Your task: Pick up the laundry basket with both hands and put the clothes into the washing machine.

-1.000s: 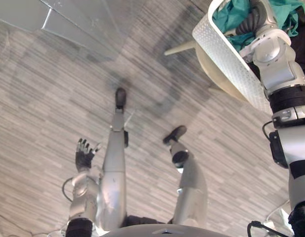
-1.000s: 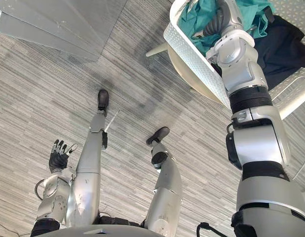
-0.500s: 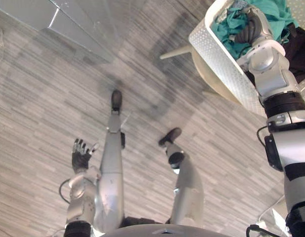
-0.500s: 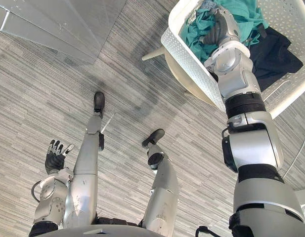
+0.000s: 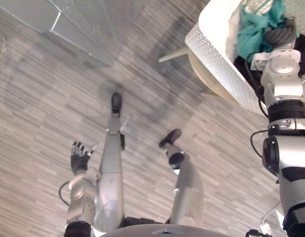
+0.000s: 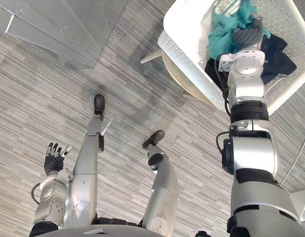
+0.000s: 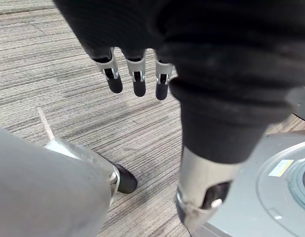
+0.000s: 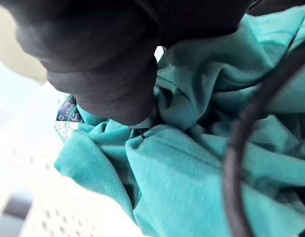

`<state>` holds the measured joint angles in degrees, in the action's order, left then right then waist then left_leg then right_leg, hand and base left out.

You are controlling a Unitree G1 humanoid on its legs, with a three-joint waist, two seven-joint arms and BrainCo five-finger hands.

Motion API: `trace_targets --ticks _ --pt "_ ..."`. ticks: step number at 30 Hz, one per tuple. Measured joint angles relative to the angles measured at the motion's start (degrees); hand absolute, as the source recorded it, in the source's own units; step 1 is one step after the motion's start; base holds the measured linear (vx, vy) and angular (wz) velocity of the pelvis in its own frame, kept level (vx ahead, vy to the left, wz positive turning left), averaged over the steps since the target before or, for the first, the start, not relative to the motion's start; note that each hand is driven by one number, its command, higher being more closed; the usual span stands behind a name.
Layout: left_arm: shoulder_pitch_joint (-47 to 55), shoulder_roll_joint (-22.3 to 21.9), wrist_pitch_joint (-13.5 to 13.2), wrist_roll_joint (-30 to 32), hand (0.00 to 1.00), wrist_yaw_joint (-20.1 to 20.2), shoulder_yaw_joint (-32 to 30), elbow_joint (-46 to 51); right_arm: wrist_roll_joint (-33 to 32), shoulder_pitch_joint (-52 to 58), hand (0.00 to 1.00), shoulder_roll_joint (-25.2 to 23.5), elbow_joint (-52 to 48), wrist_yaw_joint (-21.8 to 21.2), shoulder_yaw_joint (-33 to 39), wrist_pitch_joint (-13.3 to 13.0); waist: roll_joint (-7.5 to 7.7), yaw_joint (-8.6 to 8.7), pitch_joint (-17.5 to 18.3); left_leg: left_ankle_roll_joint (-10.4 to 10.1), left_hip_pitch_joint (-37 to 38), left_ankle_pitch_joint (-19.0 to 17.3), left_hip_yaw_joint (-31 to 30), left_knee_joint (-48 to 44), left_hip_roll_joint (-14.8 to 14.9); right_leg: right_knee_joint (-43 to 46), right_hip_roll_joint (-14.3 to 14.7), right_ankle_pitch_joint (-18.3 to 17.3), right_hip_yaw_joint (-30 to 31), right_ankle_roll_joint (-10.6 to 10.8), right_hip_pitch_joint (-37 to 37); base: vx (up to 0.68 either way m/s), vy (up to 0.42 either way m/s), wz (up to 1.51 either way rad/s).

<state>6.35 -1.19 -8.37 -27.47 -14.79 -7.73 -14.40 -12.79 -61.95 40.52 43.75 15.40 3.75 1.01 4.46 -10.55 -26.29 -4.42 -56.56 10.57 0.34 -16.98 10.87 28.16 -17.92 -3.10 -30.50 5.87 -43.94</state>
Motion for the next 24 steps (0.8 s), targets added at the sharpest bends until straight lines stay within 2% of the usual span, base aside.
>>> trace_targets --ticks 4,7,10,15,20,24 --pt "-0.02 0.19 -0.31 -0.05 0.0 -1.24 -0.62 -1.89 -14.36 2.79 1.0 -2.41 -6.64 3.82 6.43 -3.02 -0.01 1.08 0.0 0.41 0.48 -0.31 0.56 -1.01 0.09 1.03 -0.28 -0.2 0.78 -0.14 0.05 0.01 -0.01 -0.03" --pt "-0.01 0.42 -0.34 -0.64 0.0 -1.95 -0.82 -3.3 -21.48 3.47 1.0 -4.58 -11.87 5.57 9.96 -5.29 -0.09 1.52 0.04 0.89 1.73 -0.93 1.37 -1.54 0.13 1.53 -0.5 -0.19 1.8 -0.13 0.55 0.0 -0.018 -0.08" --pt "-0.05 0.82 -0.37 -1.07 0.0 -2.04 -0.82 -4.78 -25.12 3.58 1.0 -5.7 -15.71 6.98 11.14 -7.18 -0.14 1.84 0.06 0.89 2.64 -1.2 1.43 -2.0 0.29 1.67 -0.5 -0.23 1.85 -0.17 1.59 0.0 0.0 0.0" --pt "-0.07 0.97 -0.05 -1.74 0.0 -2.21 -0.74 -7.54 -32.6 3.63 1.0 -10.95 -24.88 8.03 11.34 -11.95 -0.64 1.91 0.4 0.78 6.36 -1.98 2.74 -1.93 0.16 1.68 -0.82 -0.44 3.05 -0.02 4.32 0.0 -0.005 -0.01" --pt "-0.31 1.41 0.56 -2.33 0.0 -2.19 -0.66 -10.42 -37.1 3.72 1.0 -16.24 -30.06 9.66 12.38 -14.66 -0.88 2.41 0.51 0.73 10.35 -2.66 3.25 -2.04 -0.04 1.85 -1.22 -0.77 3.18 0.44 8.09 0.02 -0.018 0.04" --pt "-0.65 1.5 1.1 -2.71 0.0 -2.08 -0.18 -13.93 -39.26 4.49 1.0 -19.16 -35.35 10.22 12.39 -17.24 -2.13 2.68 1.81 0.73 13.83 -3.45 4.46 -2.11 -0.35 2.8 -2.19 -2.33 3.07 0.91 11.34 0.05 -0.037 0.12"
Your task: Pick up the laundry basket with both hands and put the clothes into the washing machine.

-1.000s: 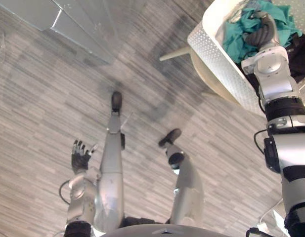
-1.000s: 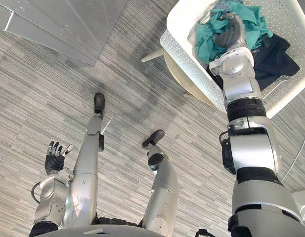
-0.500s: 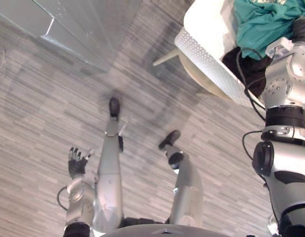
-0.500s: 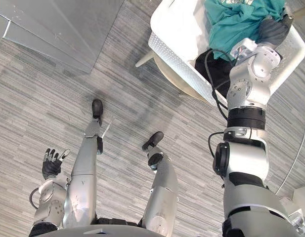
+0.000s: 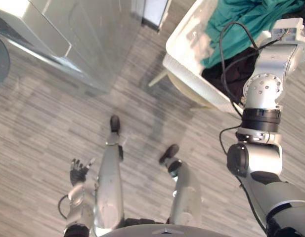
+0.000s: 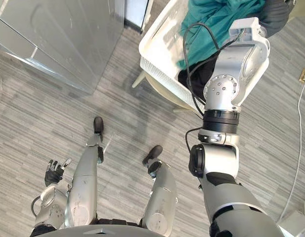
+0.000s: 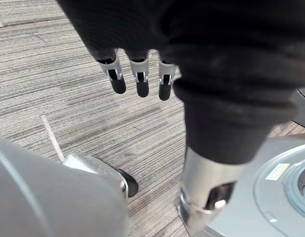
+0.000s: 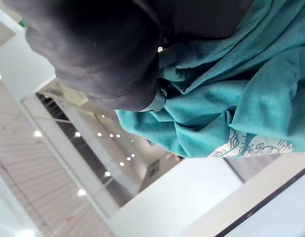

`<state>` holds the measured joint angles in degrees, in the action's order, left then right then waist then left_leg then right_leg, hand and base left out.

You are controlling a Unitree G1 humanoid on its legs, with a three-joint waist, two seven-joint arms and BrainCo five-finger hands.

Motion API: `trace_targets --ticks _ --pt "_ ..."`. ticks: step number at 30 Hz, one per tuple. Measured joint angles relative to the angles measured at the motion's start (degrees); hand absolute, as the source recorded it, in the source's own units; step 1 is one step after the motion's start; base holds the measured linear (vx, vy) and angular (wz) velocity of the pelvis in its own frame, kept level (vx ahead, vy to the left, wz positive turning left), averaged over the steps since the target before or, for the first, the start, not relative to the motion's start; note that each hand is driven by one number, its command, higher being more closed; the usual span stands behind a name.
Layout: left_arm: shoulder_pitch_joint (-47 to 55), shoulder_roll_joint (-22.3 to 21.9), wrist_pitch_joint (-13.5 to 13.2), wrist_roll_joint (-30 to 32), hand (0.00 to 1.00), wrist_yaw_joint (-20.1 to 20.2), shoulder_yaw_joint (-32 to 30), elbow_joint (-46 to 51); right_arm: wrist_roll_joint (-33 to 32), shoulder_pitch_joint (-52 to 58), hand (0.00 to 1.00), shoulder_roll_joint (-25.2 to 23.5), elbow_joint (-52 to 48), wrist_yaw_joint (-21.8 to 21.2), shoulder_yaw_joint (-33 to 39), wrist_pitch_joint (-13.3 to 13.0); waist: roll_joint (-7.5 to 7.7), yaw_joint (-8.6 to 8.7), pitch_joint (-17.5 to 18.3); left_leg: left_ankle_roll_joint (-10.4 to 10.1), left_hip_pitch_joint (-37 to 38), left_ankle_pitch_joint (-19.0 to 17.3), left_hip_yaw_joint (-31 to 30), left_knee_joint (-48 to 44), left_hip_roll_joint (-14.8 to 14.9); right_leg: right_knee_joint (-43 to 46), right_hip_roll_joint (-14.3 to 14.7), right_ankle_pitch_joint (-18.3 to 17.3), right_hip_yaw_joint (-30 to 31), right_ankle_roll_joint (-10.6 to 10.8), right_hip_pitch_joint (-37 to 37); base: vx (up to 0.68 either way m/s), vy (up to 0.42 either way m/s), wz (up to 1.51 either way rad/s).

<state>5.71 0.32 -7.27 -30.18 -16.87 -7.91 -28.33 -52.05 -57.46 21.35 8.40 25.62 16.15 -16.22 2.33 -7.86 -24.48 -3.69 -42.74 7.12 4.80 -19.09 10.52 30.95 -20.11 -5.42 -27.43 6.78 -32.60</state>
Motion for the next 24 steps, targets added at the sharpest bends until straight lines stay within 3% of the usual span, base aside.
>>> trace_targets --ticks 5,9,16,20,24 --pt "0.0 0.44 1.58 0.02 0.0 0.35 1.54 -2.33 -2.31 0.15 1.0 -3.18 -3.89 0.1 0.13 -3.58 -1.17 0.13 1.07 -0.18 6.09 -1.17 0.94 0.12 -0.56 0.25 -0.94 -1.19 0.22 0.75 5.33 0.08 -0.056 0.04" --pt "0.14 0.11 2.07 0.06 0.0 1.07 3.85 -2.72 -2.78 0.18 1.0 -4.44 -6.3 0.77 0.51 -5.03 -2.52 0.61 3.43 0.19 10.06 -1.86 1.53 0.3 -1.4 -0.05 -1.82 -1.9 0.27 1.4 9.24 0.1 -0.069 0.04" --pt "2.27 -0.84 3.07 1.35 0.0 2.84 8.76 -1.07 -2.78 0.69 1.0 -7.69 -7.42 1.01 0.51 -6.11 -2.9 1.76 8.95 -0.2 16.71 -2.9 3.04 2.4 -2.08 -3.12 -2.05 -2.02 0.26 2.36 15.47 0.1 -0.048 -0.03" --pt "2.84 -0.84 3.65 2.3 0.0 3.42 12.68 4.43 -2.75 0.76 1.0 -8.19 -7.14 1.02 -0.3 -6.1 -3.11 2.32 10.15 -0.35 20.74 -3.13 3.68 3.65 -2.16 -5.2 -1.66 -1.73 0.25 2.84 19.39 0.09 -0.033 -0.06" --pt "1.0 -0.17 3.71 3.32 0.0 3.36 16.6 8.28 -2.71 0.67 1.0 -10.5 -0.17 0.98 -1.8 -5.96 -3.21 3.01 13.97 -0.7 25.25 -2.85 5.29 6.81 -2.24 -8.7 -0.67 -0.63 1.36 3.2 22.36 0.09 -0.035 -0.21"
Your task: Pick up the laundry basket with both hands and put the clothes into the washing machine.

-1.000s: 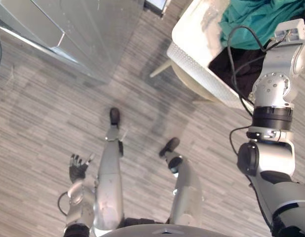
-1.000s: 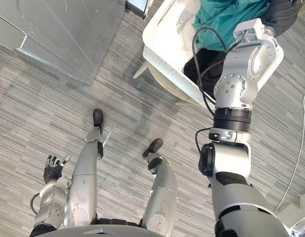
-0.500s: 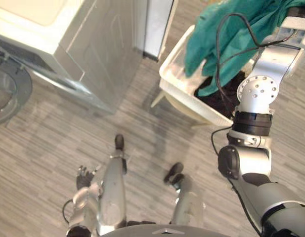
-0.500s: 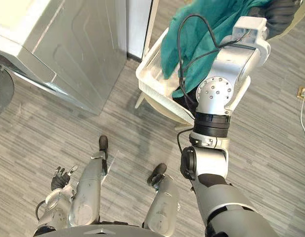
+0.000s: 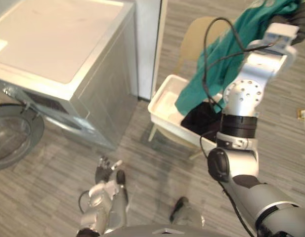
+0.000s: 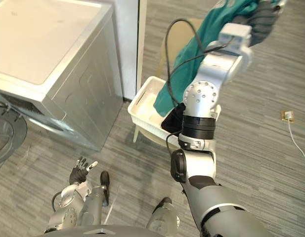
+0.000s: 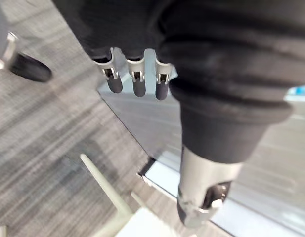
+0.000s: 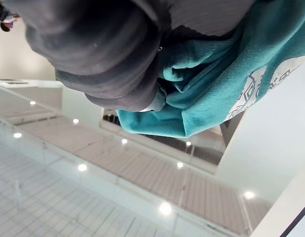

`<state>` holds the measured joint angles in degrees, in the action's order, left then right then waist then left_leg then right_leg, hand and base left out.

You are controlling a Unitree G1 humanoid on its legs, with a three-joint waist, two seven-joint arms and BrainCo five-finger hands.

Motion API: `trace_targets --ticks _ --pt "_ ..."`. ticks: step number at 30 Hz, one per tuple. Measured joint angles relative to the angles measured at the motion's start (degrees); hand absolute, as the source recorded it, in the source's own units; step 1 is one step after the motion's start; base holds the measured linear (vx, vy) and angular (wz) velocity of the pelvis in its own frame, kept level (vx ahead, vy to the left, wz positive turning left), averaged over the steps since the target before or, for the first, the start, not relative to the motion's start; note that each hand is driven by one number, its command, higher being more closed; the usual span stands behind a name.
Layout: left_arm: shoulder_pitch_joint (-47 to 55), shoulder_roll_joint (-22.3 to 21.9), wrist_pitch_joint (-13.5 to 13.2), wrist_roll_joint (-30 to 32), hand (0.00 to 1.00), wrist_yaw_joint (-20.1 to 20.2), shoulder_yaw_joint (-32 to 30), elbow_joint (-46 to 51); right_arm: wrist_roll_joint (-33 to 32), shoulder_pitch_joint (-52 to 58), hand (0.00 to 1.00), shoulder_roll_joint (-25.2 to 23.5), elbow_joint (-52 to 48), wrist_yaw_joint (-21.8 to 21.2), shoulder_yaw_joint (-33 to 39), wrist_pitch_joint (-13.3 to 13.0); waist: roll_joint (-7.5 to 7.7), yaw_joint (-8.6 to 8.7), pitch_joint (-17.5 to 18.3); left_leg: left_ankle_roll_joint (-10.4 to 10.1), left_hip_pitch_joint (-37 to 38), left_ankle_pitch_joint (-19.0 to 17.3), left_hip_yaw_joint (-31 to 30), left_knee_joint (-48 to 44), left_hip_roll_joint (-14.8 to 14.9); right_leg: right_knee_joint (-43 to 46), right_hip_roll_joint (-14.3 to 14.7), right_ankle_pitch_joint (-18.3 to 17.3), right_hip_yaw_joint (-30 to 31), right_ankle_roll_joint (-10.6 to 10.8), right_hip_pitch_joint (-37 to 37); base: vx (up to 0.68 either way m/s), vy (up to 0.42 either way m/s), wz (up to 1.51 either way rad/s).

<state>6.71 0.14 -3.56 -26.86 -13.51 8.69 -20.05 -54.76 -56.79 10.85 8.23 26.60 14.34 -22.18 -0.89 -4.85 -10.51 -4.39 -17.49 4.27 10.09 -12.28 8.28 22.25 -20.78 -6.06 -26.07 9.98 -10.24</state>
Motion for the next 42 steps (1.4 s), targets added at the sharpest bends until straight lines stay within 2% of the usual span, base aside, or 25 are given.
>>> trace_targets --ticks 1,4,11,13,17,20,21,24,28,29,34,36,42 --pt "-1.66 1.11 0.0 1.23 0.0 -0.03 2.52 1.38 -0.07 -0.05 1.0 -1.1 3.85 0.02 -0.34 0.22 -0.11 0.26 1.17 -0.36 2.5 0.88 0.8 2.6 0.35 -3.3 1.34 1.64 0.56 -0.03 2.02 0.07 -0.03 -0.3" --pt "-5.89 1.93 -0.02 2.53 0.0 -0.11 4.8 1.57 -0.13 -0.53 1.0 -1.36 8.95 0.06 -0.58 1.28 -0.15 1.03 2.31 -0.69 6.19 2.75 1.35 7.29 0.46 -8.26 3.24 4.15 1.03 -0.01 4.93 0.06 -0.037 -0.24" --pt "-13.63 2.12 0.01 3.48 0.0 -1.22 7.15 2.69 -0.13 -4.8 1.0 -1.25 13.48 0.1 -1.6 3.86 -0.16 2.95 3.28 -0.89 11.96 5.43 4.3 13.97 0.46 -15.0 5.3 7.79 3.44 -0.01 8.09 0.02 -0.002 -0.22" --pt "-16.2 2.16 0.09 3.53 0.0 -1.23 7.49 0.8 -0.13 -4.79 1.0 -1.36 13.87 0.1 -3.3 4.04 -0.21 3.75 4.27 -0.99 12.85 5.54 4.51 14.63 0.38 -15.51 5.42 7.92 3.61 0.05 8.7 0.03 0.003 -0.12" --pt "-23.62 2.73 0.74 5.31 0.0 -1.31 8.22 -5.95 -0.04 -4.79 1.0 -1.94 14.01 -0.44 -8.35 6.23 -0.22 5.22 5.22 -1.21 15.26 5.87 5.86 15.72 0.59 -15.73 5.85 8.05 5.44 -0.02 9.3 0.01 0.001 -0.2" --pt "-29.19 3.31 1.33 5.83 0.0 -1.28 10.26 -10.1 -0.02 -4.56 1.0 -2.82 14.21 -1.32 -11.57 7.72 -0.28 6.21 5.42 -1.36 16.64 6.06 7.39 16.64 0.7 -15.87 6.1 8.41 7.15 -0.04 9.07 -0.02 0.013 -0.25" --pt "-30.81 3.34 1.79 5.84 0.0 -1.29 10.52 -11.19 0.0 -4.1 1.0 -3.63 14.21 -2.04 -12.97 8.09 -0.3 7.01 5.76 -1.36 16.69 6.06 7.64 16.64 0.71 -15.97 6.13 8.52 7.53 -0.06 8.89 -0.02 0.014 -0.22" --pt "-34.34 3.33 2.41 5.86 0.0 -1.28 11.8 -14.08 0.02 -2.5 1.0 -3.83 14.19 -2.75 -16.78 9.15 -0.3 7.45 5.8 -1.46 17.68 5.96 9.28 16.66 0.8 -16.17 6.29 8.95 9.56 -0.19 8.39 -0.02 0.011 -0.32" --pt "-40.89 3.12 3.62 6.46 0.0 -1.17 12.75 -21.11 -0.05 0.79 1.0 -5.6 13.97 -3.14 -21.01 11.21 -0.32 9.06 5.85 -1.77 18.35 5.72 10.82 16.7 0.81 -17.66 6.63 10.29 11.56 -0.59 8.03 -0.02 0.008 -0.26" --pt "-42.31 3.11 3.95 6.47 0.0 -1.2 12.75 -22.56 -0.09 1.53 1.0 -6.07 13.85 -3.75 -21.63 11.31 -0.32 9.61 5.85 -1.92 18.45 5.6 10.85 16.71 0.82 -17.85 6.73 10.53 11.86 -0.61 8.02 -0.02 0.002 -0.17" --pt "-47.53 2.7 4.95 6.7 0.0 -1.24 12.78 -28.52 -0.12 2.64 1.0 -6.09 9.51 -5.0 -26.13 11.35 -0.42 10.28 5.91 -2.55 18.47 5.14 12.05 16.72 0.97 -18.33 7.06 11.24 13.52 -0.87 6.97 -0.02 -0.002 -0.17" --pt "-49.19 2.57 5.45 6.67 0.0 -1.24 12.75 -30.76 -0.11 2.76 1.0 -6.28 7.37 -5.84 -27.99 11.34 -0.49 11.34 5.96 -2.57 18.55 5.12 12.15 16.71 0.95 -18.43 7.08 11.34 13.73 -0.84 6.97 0.0 -0.007 -0.07" --pt "-53.43 0.95 6.76 5.68 0.0 -1.18 12.1 -34.96 -0.2 4.51 1.0 -6.94 5.5 -7.29 -29.93 11.24 -1.19 11.92 6.39 -2.47 18.58 5.2 13.47 16.7 0.82 -18.35 7.11 11.57 15.2 -0.79 5.82 0.0 -0.003 -0.11"
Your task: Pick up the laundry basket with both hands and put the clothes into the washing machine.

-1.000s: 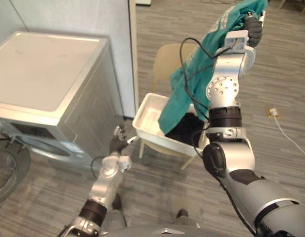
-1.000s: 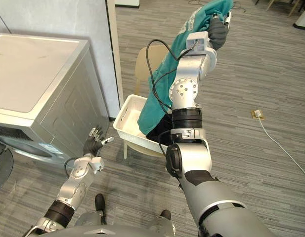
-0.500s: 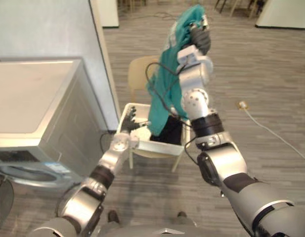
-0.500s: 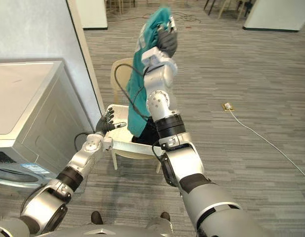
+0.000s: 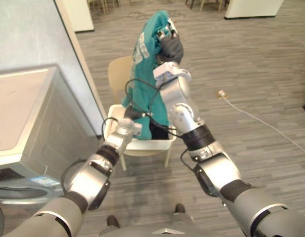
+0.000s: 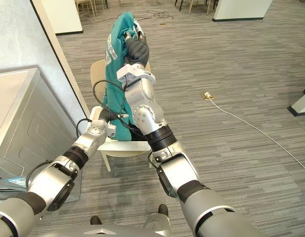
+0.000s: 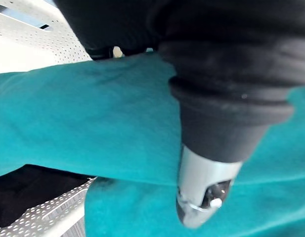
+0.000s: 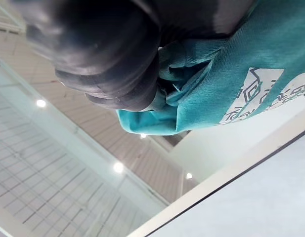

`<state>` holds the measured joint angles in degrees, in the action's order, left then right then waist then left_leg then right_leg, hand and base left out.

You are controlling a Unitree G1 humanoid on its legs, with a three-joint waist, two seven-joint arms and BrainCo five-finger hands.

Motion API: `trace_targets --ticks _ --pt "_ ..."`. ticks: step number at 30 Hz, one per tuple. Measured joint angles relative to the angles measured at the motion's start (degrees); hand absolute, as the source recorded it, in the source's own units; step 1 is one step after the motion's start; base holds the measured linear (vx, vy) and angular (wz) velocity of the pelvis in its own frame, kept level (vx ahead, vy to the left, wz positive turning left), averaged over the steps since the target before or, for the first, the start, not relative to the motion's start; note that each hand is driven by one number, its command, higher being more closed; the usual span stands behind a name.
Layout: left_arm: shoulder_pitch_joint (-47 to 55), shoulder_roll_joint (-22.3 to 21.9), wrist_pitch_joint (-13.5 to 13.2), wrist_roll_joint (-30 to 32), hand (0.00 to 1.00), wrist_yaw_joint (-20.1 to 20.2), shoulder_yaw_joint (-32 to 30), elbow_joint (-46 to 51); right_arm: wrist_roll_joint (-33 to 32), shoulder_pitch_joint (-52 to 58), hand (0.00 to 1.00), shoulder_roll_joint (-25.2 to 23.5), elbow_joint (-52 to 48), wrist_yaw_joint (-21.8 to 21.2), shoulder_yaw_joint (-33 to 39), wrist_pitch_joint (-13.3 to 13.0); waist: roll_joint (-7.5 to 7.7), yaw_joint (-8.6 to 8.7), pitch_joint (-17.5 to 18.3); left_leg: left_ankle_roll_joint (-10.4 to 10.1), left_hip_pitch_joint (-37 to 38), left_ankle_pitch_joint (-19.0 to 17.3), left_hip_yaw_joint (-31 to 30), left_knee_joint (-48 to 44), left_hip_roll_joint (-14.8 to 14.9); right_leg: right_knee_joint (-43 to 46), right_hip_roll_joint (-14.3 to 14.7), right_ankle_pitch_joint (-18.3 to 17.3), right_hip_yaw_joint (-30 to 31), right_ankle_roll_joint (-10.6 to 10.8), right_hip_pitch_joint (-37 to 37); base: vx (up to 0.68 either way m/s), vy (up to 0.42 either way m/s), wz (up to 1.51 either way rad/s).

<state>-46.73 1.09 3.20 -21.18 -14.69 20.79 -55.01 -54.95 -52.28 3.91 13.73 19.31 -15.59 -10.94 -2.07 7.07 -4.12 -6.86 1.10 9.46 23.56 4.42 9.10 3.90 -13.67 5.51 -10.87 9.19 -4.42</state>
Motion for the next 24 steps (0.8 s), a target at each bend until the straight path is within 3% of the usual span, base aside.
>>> trace_targets --ticks 5,13,19,20,24 --pt "-0.78 -1.26 0.25 0.05 0.0 0.01 -0.39 -0.79 -1.05 0.54 1.0 -0.57 -0.09 0.0 -0.79 -0.05 -1.05 0.81 0.38 -0.05 0.04 -0.03 0.09 -0.01 -0.14 0.57 -0.03 0.27 0.81 0.48 -0.7 0.01 -0.003 -0.06" --pt "-1.6 -7.22 0.83 -0.2 0.0 -0.42 -2.65 -2.5 -1.15 4.36 1.0 -2.07 -8.5 -0.1 -6.51 -0.23 -2.87 1.74 0.97 -1.09 1.27 -1.02 2.01 -0.01 -0.11 4.44 -0.26 -1.73 3.08 0.54 -2.85 -0.01 -0.002 -0.11" --pt "-2.93 -8.25 0.76 -6.61 0.0 -1.26 -2.89 -1.81 -1.19 8.67 1.0 -3.91 -14.51 -0.37 -7.81 -0.73 -4.7 3.35 1.74 -1.5 2.66 -1.77 6.5 0.01 0.02 6.83 0.16 -2.56 7.0 0.28 -5.83 0.01 -0.01 -0.35" --pt "-2.96 -8.3 0.71 -8.29 1.0 -1.23 -2.78 -1.61 -1.18 9.68 1.0 -4.01 -15.76 -0.37 -7.89 -1.07 -4.73 3.85 1.76 -1.36 3.12 -1.98 7.46 0.0 -0.03 7.2 0.2 -2.7 7.25 0.49 -5.87 0.02 -0.006 -0.22" --pt "-3.11 -8.33 -0.11 -15.81 1.0 -1.39 -2.79 2.74 -1.17 11.85 1.0 -5.09 -19.95 -0.4 -8.35 -1.77 -4.88 3.86 1.9 -0.74 3.05 -2.13 9.56 0.0 -0.44 7.98 0.09 -3.07 8.75 1.03 -7.58 0.02 -0.001 -0.17"
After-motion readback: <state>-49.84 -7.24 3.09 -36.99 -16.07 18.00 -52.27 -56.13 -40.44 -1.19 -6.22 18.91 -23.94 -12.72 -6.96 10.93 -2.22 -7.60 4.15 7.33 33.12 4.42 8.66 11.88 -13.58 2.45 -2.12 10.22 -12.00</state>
